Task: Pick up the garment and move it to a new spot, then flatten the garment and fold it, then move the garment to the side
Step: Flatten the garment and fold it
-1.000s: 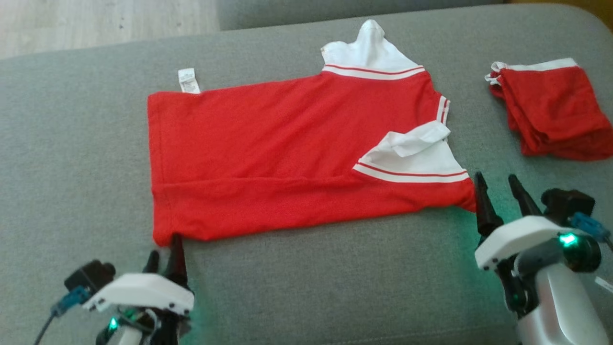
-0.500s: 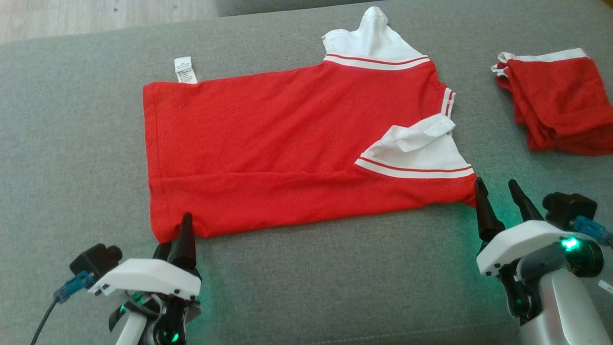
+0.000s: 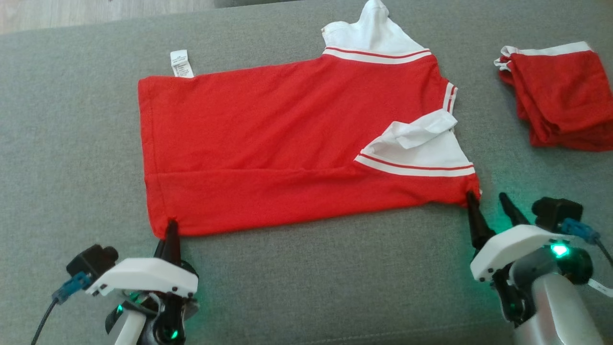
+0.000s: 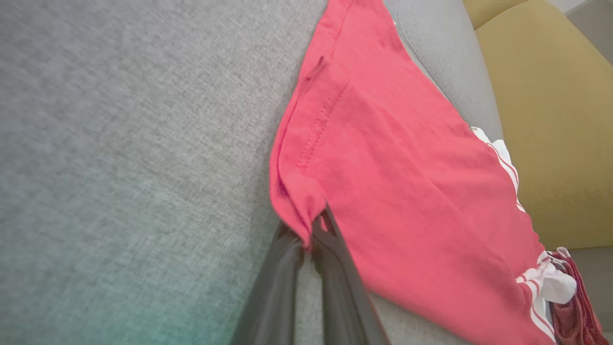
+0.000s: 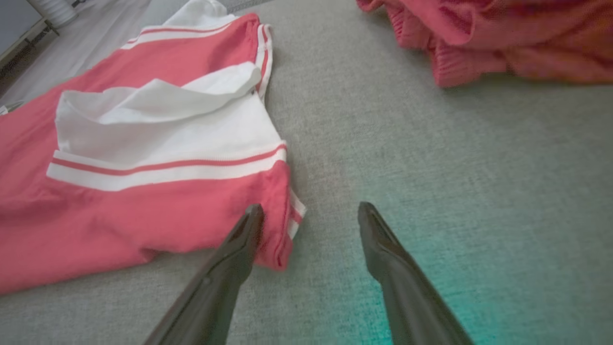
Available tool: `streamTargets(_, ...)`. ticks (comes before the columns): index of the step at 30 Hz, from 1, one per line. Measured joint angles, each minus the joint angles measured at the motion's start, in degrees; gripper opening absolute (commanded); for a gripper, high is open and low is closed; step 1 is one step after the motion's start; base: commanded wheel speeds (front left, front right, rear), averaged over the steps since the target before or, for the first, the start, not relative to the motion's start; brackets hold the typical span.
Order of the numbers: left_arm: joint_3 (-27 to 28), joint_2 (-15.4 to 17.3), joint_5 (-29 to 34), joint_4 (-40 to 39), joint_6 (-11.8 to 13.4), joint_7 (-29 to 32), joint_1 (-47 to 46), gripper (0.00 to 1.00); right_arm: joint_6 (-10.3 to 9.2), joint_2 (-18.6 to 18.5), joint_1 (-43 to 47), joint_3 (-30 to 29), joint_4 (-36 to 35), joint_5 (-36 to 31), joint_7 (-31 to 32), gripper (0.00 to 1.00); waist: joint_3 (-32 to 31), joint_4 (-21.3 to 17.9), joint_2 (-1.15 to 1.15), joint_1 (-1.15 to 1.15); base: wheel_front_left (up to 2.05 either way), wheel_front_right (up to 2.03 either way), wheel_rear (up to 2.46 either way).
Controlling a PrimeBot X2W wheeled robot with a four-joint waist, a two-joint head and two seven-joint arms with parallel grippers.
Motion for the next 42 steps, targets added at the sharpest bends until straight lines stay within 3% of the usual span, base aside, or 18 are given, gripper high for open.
streamTargets(6,0.00,-0.30,0.15,0.62,-0.37,-1.14,-0.98,0.00,0.00,0.00,-2.40,2.59,3.63,3.75,1.47,1.00,0.04,0.56,0.00,0.00,0.00,0.00,0.00)
streamTargets(7,0.00,-0.35,0.15,0.76,-0.54,-1.46,-0.98,0.00,0.00,-0.01,-2.80,3.03,4.03,4.34,1.71,0.78,-0.03,0.65,0.00,0.00,0.00,0.00,0.00)
streamTargets(8,-0.01,-0.38,0.16,0.88,-0.71,-1.48,-0.97,0.00,0.00,-0.01,-3.24,3.36,4.50,4.85,1.71,0.48,-0.13,0.74,0.00,0.00,0.00,0.00,0.00)
streamTargets(9,0.00,-0.42,0.16,0.93,-0.81,-1.58,-0.98,0.00,0.00,-0.01,-3.55,3.56,4.82,5.48,1.71,0.33,-0.27,0.83,0.00,0.00,0.00,0.00,0.00)
streamTargets(10,0.00,-0.44,0.16,0.97,-0.88,-2.03,-0.98,0.00,0.00,-0.01,-3.81,3.71,5.19,6.20,1.77,0.00,-0.44,0.91,0.00,0.00,0.00,0.00,0.00)
streamTargets(19,0.03,-0.02,1.25,-0.96,-2.35,-3.42,-0.99,0.00,0.00,-0.02,-7.16,3.21,3.66,8.56,3.41,0.00,-2.71,1.15,0.00,0.00,0.00,0.00,0.00)
streamTargets(23,-0.11,1.13,1.91,-6.10,-2.36,-3.41,-0.25,0.00,0.00,-0.02,-7.08,0.71,-2.20,9.14,8.56,0.00,-4.56,1.55,0.00,-0.01,0.00,0.00,0.00)
streamTargets(31,-2.64,3.45,3.35,-11.36,-1.40,-2.58,10.67,0.00,0.00,0.10,7.50,-4.32,-12.58,8.94,14.81,0.00,-6.45,2.21,0.00,-0.02,0.00,0.00,0.00)
streamTargets(37,-3.88,3.39,3.94,-11.39,-0.49,-3.14,14.37,0.00,0.00,0.23,13.95,-4.63,-14.08,11.16,14.72,0.00,-6.93,1.79,0.00,-0.01,0.00,0.00,0.00)
streamTargets(38,-3.87,3.34,4.14,-11.00,-0.26,-3.46,14.46,0.00,0.00,0.24,14.53,-4.42,-13.97,11.17,14.47,0.12,-7.00,1.66,0.00,-0.01,0.00,0.00,0.00)
streamTargets(39,-3.88,3.33,4.22,-10.50,-0.18,-3.54,14.54,0.16,0.00,0.27,14.91,-4.17,-13.63,11.17,13.82,0.36,-7.06,1.53,0.00,-0.01,0.00,0.00,0.00)
streamTargets(40,-3.97,3.36,4.70,-9.87,0.08,-4.01,14.60,0.62,0.00,0.29,15.21,-3.90,-13.19,11.16,13.23,0.99,-7.15,1.39,0.00,-0.01,0.00,0.00,0.00)
streamTargets(41,-4.08,3.41,5.34,-9.27,0.08,-4.02,14.61,1.00,0.00,0.30,15.60,-3.64,-12.93,11.16,12.65,1.00,-7.22,1.26,0.00,-0.01,0.00,0.00,0.00)
streamTargets(42,-4.17,3.41,5.65,-8.83,0.10,-4.22,14.68,1.00,0.00,0.31,15.85,-3.37,-12.56,11.16,12.15,1.00,-7.29,1.15,0.00,-0.01,0.00,0.00,0.00)
